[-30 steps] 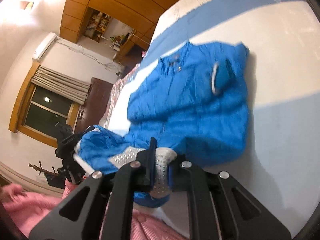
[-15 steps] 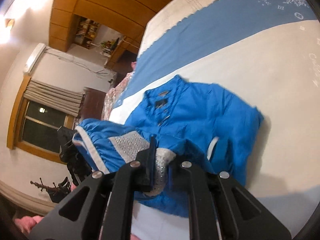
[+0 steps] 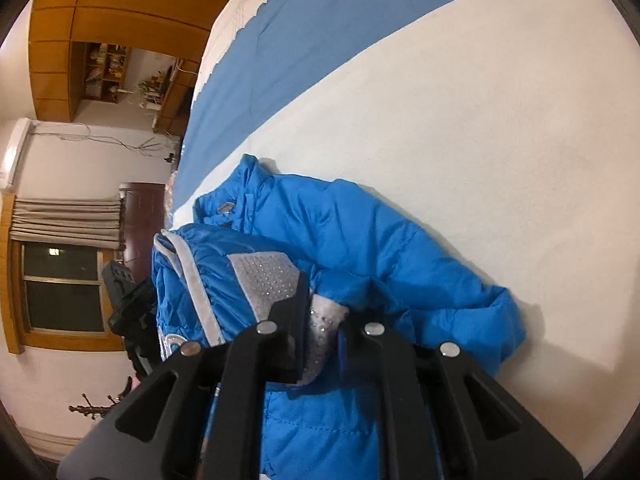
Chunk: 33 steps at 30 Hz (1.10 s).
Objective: Fold large clothes
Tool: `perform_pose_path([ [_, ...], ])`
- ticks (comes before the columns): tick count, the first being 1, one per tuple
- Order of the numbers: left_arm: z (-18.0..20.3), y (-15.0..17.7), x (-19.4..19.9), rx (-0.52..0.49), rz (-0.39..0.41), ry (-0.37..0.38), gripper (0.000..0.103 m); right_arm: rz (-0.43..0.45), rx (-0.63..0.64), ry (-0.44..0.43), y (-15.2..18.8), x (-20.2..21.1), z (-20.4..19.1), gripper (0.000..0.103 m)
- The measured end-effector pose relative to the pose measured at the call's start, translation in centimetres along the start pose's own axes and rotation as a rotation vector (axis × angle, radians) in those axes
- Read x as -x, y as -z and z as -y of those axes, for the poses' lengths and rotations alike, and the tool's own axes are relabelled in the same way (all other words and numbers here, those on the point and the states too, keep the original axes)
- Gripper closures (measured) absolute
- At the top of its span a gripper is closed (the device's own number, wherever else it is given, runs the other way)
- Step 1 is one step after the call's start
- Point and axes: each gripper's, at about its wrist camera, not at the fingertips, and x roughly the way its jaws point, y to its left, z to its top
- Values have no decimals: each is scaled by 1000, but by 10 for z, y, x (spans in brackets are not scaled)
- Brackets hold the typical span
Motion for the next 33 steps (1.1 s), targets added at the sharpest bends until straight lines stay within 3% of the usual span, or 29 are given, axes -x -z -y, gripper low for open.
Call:
perform_pose_path([
  [5, 3, 8, 24, -18, -14, 43, 75, 2, 57, 16, 16, 22, -17, 78],
  [7, 4, 16, 41, -41, 4, 46, 67, 13, 78, 12, 24, 33, -22, 52],
  [9, 5, 26, 59, -79, 44, 9, 49, 46, 114, 29, 34, 45, -29, 39],
  [13, 6, 48, 76, -180, 82, -143, 46, 56, 198, 137, 63, 53, -42, 38],
  [16, 8, 66, 67, -247, 56, -232, 44, 42, 244, 266, 81, 40, -44, 37],
  [17, 8, 72, 63, -255, 47, -235, 45, 39, 258, 278, 85, 35, -46, 39],
  [19, 11, 81, 61, -272, 60, -250, 56, 51, 291, 342, 93, 27, -52, 63],
  [21, 19, 86, 64, -296, 84, -267, 82, 73, 317, 414, 94, 24, -60, 85],
  [22, 22, 88, 67, -297, 97, -260, 86, 83, 319, 411, 93, 26, -63, 92],
  [24, 27, 87, 74, -292, 131, -244, 93, 110, 327, 391, 91, 34, -70, 97],
  [28, 35, 75, 98, -254, 232, -181, 96, 182, 316, 346, 84, 57, -78, 98],
  [33, 43, 52, 90, -248, 259, -220, 96, 209, 251, 347, 62, 56, -67, 99],
])
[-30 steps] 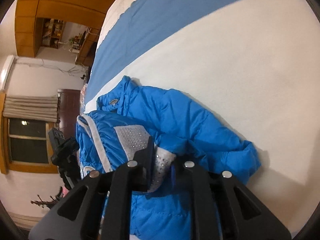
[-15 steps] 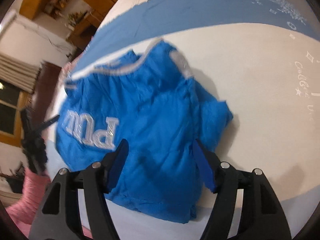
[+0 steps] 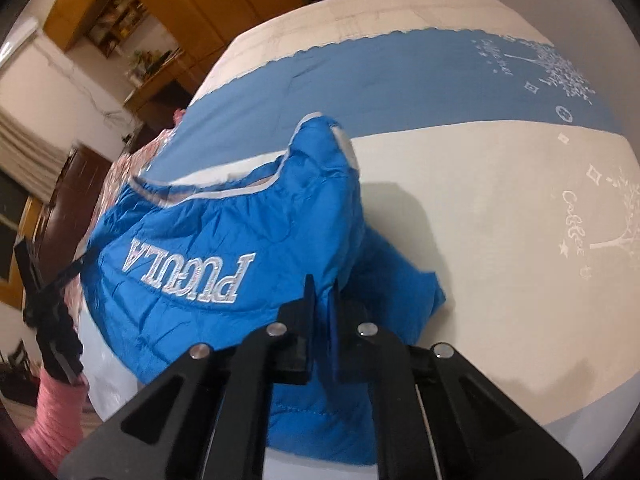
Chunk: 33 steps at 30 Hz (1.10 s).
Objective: Fold large clothes
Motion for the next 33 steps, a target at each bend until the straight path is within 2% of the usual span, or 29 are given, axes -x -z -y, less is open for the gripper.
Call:
perform_pose_path([
  [3, -9, 1, -28, 16, -70, -37, 96, -54, -53, 32, -4, -28, 14, 99],
  [6, -25, 11, -61, 55, -163, -34, 94, -96, -117, 15, 6, -56, 31, 98],
  [9, -28, 22, -78, 39, -179, -37, 92, -104, -121, 23, 16, -72, 35, 96],
  [14, -15, 24, -86, -15, -200, -93, 90, -105, -108, 87, 21, -76, 25, 96],
  [17, -17, 20, -78, 6, -211, -94, 87, -93, -114, 109, 18, -61, 22, 91],
  [18, -19, 18, -68, 14, -201, -94, 85, -77, -108, 124, 20, -49, 18, 83],
  [19, -19, 17, -60, 16, -188, -96, 84, -63, -94, 134, 18, -40, 15, 79],
  [22, -16, 17, -28, 0, -118, -120, 82, -23, -30, 163, 25, -11, -1, 79],
  [25, 2, 27, 1, -60, -54, -127, 82, 0, 42, 144, 36, 6, -27, 79],
  [30, 36, 61, 8, -127, -76, -44, 82, -46, 140, 74, 67, -7, -77, 79],
  [33, 53, 82, 1, -164, -89, -40, 82, -65, 191, 112, 82, -25, -95, 79],
])
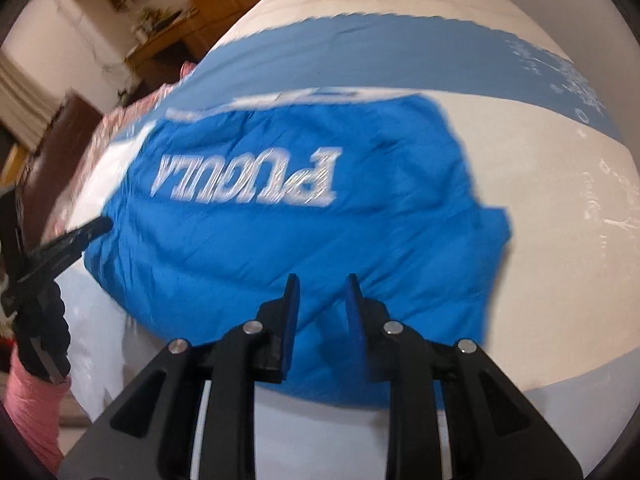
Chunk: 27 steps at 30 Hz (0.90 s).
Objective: Fold large clothes
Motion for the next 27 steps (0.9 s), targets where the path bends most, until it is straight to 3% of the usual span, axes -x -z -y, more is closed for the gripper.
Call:
perform_pose_path([
  [4, 3, 12, -26, 5, -56, 4, 81, -53, -26, 52, 10, -29, -3, 83],
  [9, 0, 27, -37, -2, -52, 23, 80, -31, -65, 41, 22, -53, 4, 84],
  [13, 7, 20, -31, 10, -70, -20, 81, -52, -75, 72, 11, -47, 0, 84],
  [17, 26, 20, -6, -2, -23, 9, 77, 24, -52, 36, 11, -13, -19, 80],
  [20, 38, 29, -5, -28, -36, 36, 76, -20, -37, -9, 17, -20, -29, 79],
  [27, 39, 46, -35, -44, -83, 37, 75, -75, -36, 13, 26, -63, -26, 82],
])
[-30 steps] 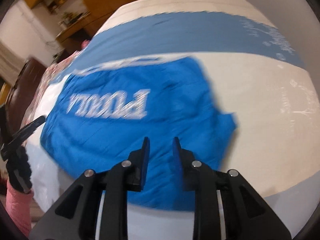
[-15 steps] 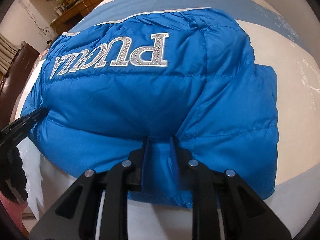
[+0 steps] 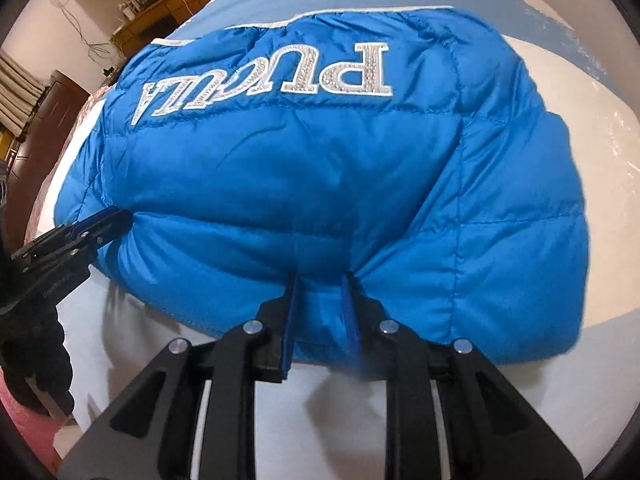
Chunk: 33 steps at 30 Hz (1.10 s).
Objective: Fold large clothes
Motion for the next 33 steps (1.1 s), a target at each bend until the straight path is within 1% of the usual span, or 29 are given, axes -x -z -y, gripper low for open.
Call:
perform_pose_path([
  [2, 1, -5, -1, -7, -19, -9, 75, -26, 13, -12, -6, 0, 1, 82],
  [4, 1, -15, 4, -2, -43, 13, 76, -45, 18, -48, -17, 8, 6, 83],
  [5, -2, -24, 9, 6, -38, 47, 76, -34, 22, -63, -24, 16, 12, 82],
  [6, -3, -31, 13, 8, -25, 56, 76, -17, 26, -63, -30, 25, 21, 80],
  [8, -7, -55, 21, -2, 14, 50, 75, 35, 26, -42, -65, 39, 37, 79],
  [10, -12, -86, 20, -10, 39, 43, 73, 71, 15, -41, -96, 44, 51, 79],
  [11, -15, -100, 15, -7, 44, 39, 73, 86, 9, -28, -112, 42, 59, 79],
  [12, -21, -118, 8, 7, 47, 22, 73, 102, 4, -10, -135, 38, 69, 79],
  [13, -27, -133, -1, 21, 51, 10, 73, 105, 3, -2, -146, 33, 73, 79],
  [15, -36, -151, -14, 51, 62, -11, 73, 110, -4, 44, -173, 17, 84, 79],
  [17, -44, -164, -31, 68, 47, -9, 73, 101, -18, 45, -184, 1, 92, 79],
  [18, -47, -168, -41, 71, 35, -24, 73, 90, -35, 44, -192, -11, 99, 82],
  [19, -50, -169, -49, 70, 22, -44, 73, 87, -48, 43, -192, -20, 103, 83],
  [20, -54, -170, -62, 71, -4, -48, 73, 82, -63, 37, -193, -26, 110, 83],
  [21, -58, -169, -69, 76, -23, -44, 73, 75, -82, 26, -193, -32, 118, 83],
  [22, -62, -168, -78, 85, -41, -35, 73, 70, -114, -3, -195, -42, 127, 83],
  [23, -66, -168, -84, 96, -45, -24, 74, 73, -131, -19, -194, -46, 132, 83],
  [24, -68, -168, -86, 97, -40, -24, 74, 82, -159, -44, -194, -51, 138, 83],
  [26, -66, -166, -89, 90, -25, -35, 74, 98, -169, -61, -193, -55, 142, 84],
  [29, -65, -165, -91, 89, -18, -45, 74, 102, -177, -61, -192, -55, 142, 84],
  [31, -67, -165, -85, 123, -29, -24, 74, 90, -183, -53, -191, -48, 140, 84],
  [32, -70, -164, -81, 138, -31, -14, 74, 94, -184, -54, -188, -39, 140, 80],
  [33, -74, -163, -70, 157, -28, 1, 72, 108, -178, -58, -186, -29, 139, 75],
])
